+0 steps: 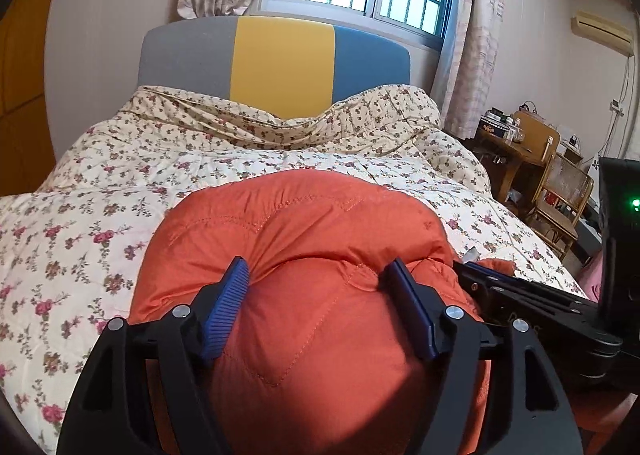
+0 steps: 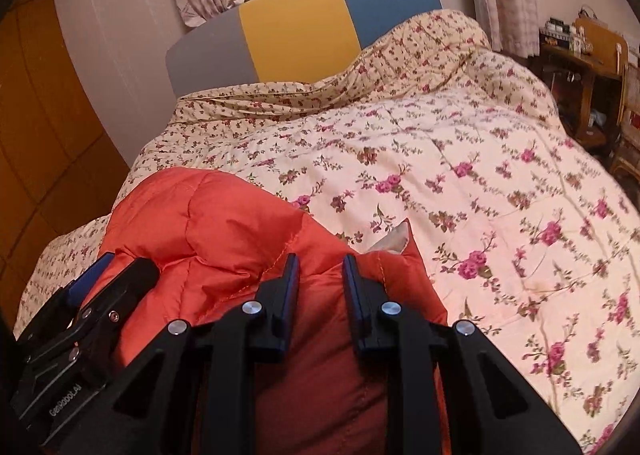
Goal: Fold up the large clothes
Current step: 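Press the orange jacket bundle down with the left gripper while the right gripper presses beside it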
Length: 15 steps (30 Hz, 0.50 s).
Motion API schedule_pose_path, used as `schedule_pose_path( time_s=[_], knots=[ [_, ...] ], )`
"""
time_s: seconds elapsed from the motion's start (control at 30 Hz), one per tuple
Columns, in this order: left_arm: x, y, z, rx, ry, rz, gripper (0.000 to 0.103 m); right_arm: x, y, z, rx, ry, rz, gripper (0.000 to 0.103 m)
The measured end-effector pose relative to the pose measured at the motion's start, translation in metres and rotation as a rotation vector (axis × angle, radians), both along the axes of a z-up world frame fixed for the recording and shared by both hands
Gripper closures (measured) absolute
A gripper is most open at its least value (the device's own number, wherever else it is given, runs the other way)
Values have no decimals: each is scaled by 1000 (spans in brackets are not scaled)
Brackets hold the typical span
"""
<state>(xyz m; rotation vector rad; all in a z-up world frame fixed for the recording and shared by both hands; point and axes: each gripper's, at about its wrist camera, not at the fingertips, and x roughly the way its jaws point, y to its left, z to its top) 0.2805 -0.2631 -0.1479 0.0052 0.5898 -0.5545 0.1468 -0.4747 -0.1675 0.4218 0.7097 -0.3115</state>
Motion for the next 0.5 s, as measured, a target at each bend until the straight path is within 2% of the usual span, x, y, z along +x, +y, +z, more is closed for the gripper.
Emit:
schedule_pose_path(
  time_s=[0.5],
  knots=[
    [6,-10,-14,31,-35,12,29,15,-14,-30,75,19,-9,83]
  ],
)
